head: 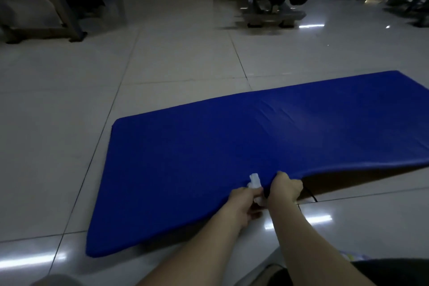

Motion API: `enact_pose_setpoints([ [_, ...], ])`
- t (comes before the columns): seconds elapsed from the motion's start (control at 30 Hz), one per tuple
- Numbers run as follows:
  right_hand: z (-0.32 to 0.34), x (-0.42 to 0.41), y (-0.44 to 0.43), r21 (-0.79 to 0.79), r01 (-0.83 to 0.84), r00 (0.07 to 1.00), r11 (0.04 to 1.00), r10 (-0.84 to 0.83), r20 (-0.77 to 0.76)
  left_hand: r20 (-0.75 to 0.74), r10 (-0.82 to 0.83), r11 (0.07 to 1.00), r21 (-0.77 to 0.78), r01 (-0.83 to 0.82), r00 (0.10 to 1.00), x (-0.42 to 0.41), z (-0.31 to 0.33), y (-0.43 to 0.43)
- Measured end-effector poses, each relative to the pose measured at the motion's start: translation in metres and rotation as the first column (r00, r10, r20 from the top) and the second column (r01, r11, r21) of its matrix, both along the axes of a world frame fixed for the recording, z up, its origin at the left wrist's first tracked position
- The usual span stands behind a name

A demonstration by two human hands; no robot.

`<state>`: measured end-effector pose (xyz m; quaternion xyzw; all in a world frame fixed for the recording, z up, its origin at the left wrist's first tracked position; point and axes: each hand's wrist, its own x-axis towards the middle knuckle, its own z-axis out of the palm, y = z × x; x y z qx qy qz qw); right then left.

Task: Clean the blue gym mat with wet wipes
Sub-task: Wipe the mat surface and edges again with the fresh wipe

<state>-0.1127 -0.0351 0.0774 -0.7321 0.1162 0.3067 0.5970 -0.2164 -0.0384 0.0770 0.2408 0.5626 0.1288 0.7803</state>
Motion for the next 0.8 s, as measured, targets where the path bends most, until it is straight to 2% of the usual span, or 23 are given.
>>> enact_pose_setpoints([
  [0.07, -0.016, -0.004, -0.012, -0.062, 0.000, 1.000, 0.998, 0.001, 0.013, -0.017, -0.082, 0.997, -0.002, 0.082, 0.997, 0.003, 0.000, -0.003],
  [0.13, -0.028, -0.007, -0.021, -0.072, -0.017, 0.996, 0.997, 0.010, -0.088, -0.144, -0.127, 0.988, 0.067, 0.137, 0.981, -0.010, -0.002, -0.003],
  [0.17, -0.031, -0.006, -0.025, -0.140, -0.106, 0.993, 0.984, 0.096, -0.074, -0.220, -0.129, 0.983, 0.104, 0.154, 0.967, -0.022, -0.002, -0.003],
  [0.2, -0.031, -0.007, -0.027, -0.246, -0.265, 0.964, 0.932, 0.259, -0.058, -0.278, -0.112, 0.978, 0.140, 0.156, 0.954, -0.036, -0.003, 0.001],
  [0.23, -0.027, -0.008, -0.033, -0.321, -0.410, 0.912, 0.854, 0.395, -0.113, -0.322, -0.092, 0.973, 0.172, 0.154, 0.942, -0.053, -0.002, 0.002],
  [0.27, -0.030, -0.007, -0.041, -0.473, -0.534, 0.820, 0.701, 0.567, -0.086, -0.354, -0.067, 0.968, 0.203, 0.147, 0.933, -0.070, 0.001, 0.003],
  [0.3, -0.030, -0.005, -0.048, -0.585, -0.579, 0.741, 0.568, 0.667, -0.085, -0.380, -0.052, 0.962, 0.229, 0.148, 0.924, -0.086, 0.004, 0.004],
  [0.33, -0.031, -0.003, -0.054, -0.597, -0.594, 0.719, 0.539, 0.688, -0.095, -0.397, -0.051, 0.954, 0.251, 0.162, 0.916, -0.101, 0.008, 0.004],
  [0.37, -0.029, -0.002, -0.059, -0.578, -0.629, 0.700, 0.520, 0.703, -0.128, -0.409, -0.050, 0.948, 0.268, 0.173, 0.911, -0.112, 0.012, 0.002],
  [0.4, -0.020, -0.005, -0.062, -0.559, -0.609, 0.734, 0.563, 0.667, -0.128, -0.423, -0.057, 0.941, 0.279, 0.189, 0.904, -0.122, 0.015, -0.001],
  [0.5, 0.001, -0.030, -0.048, -0.274, -0.642, 0.766, 0.716, 0.613, -0.192, -0.437, -0.069, 0.935, 0.286, 0.211, 0.897, -0.136, 0.021, -0.001],
  [0.57, 0.010, -0.056, -0.033, -0.105, -0.715, 0.690, 0.691, 0.674, -0.265, -0.407, -0.042, 0.949, 0.270, 0.164, 0.913, -0.139, 0.016, 0.005],
  [0.63, 0.012, -0.090, -0.020, -0.002, -0.851, 0.507, 0.525, 0.821, -0.262, -0.402, -0.030, 0.970, 0.210, 0.124, 0.915, -0.141, 0.007, 0.015],
  [0.67, 0.005, -0.104, -0.011, -0.008, -0.898, 0.431, 0.440, 0.875, -0.223, -0.391, -0.023, 0.978, 0.181, 0.101, 0.920, -0.144, -0.001, 0.022],
  [0.73, -0.017, -0.130, 0.007, -0.038, -0.933, 0.361, 0.359, 0.922, -0.140, -0.366, -0.014, 0.989, 0.132, 0.067, 0.931, -0.149, -0.018, 0.039],
  [0.8, -0.045, -0.148, 0.030, -0.148, -0.936, 0.333, 0.319, 0.940, -0.080, -0.353, -0.030, 0.995, 0.076, 0.061, 0.935, -0.155, -0.042, 0.064],
])
